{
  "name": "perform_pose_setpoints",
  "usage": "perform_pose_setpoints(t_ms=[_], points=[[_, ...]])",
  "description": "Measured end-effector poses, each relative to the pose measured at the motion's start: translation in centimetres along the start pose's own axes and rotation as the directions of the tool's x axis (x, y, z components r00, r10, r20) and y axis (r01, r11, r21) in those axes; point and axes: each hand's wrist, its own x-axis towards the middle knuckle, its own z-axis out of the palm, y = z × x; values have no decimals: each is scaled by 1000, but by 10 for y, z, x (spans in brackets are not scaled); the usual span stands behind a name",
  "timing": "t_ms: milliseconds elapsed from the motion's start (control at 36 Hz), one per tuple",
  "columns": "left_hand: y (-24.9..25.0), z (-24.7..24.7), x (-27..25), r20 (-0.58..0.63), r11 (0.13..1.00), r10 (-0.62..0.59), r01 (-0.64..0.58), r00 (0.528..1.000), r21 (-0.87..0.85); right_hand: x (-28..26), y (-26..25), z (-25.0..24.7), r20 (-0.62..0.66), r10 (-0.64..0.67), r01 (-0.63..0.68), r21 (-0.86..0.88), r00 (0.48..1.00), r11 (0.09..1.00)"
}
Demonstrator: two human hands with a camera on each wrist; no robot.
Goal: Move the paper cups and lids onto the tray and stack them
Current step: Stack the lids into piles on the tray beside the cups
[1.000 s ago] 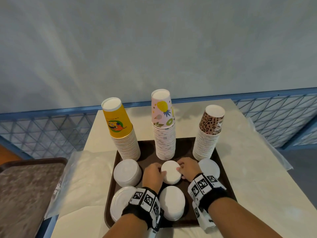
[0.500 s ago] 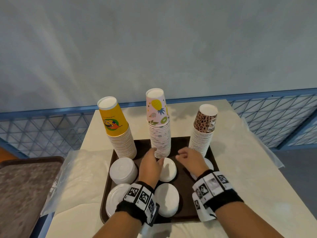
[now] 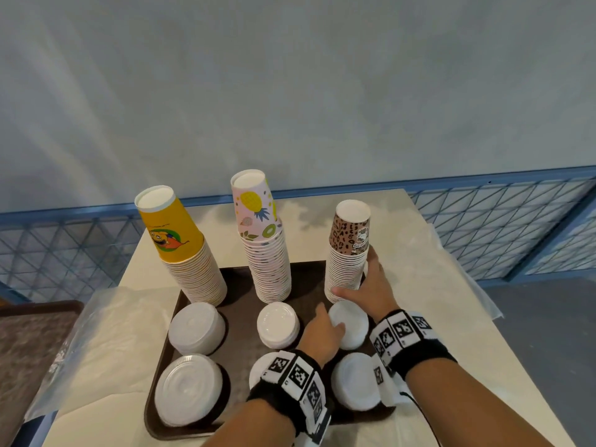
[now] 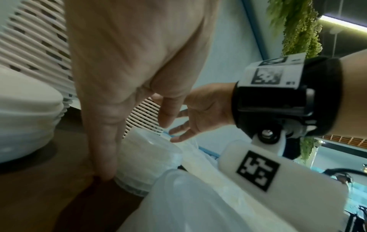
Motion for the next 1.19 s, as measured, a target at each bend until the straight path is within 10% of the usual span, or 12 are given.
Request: perform_pose_setpoints(t_ms=[389,639,1194], points=[[-1,15,6,-60,989,-24,33,998,145,25,6,-12,9,-72,73,-23,997,997],[2,27,5,-70,998,-15,19,997,58,-23,43,-17,201,168,-100,-311,965,945],[-36,54,-31,-59,996,40,-35,997,80,-109,59,-18,289,85,13,-322,953,947]])
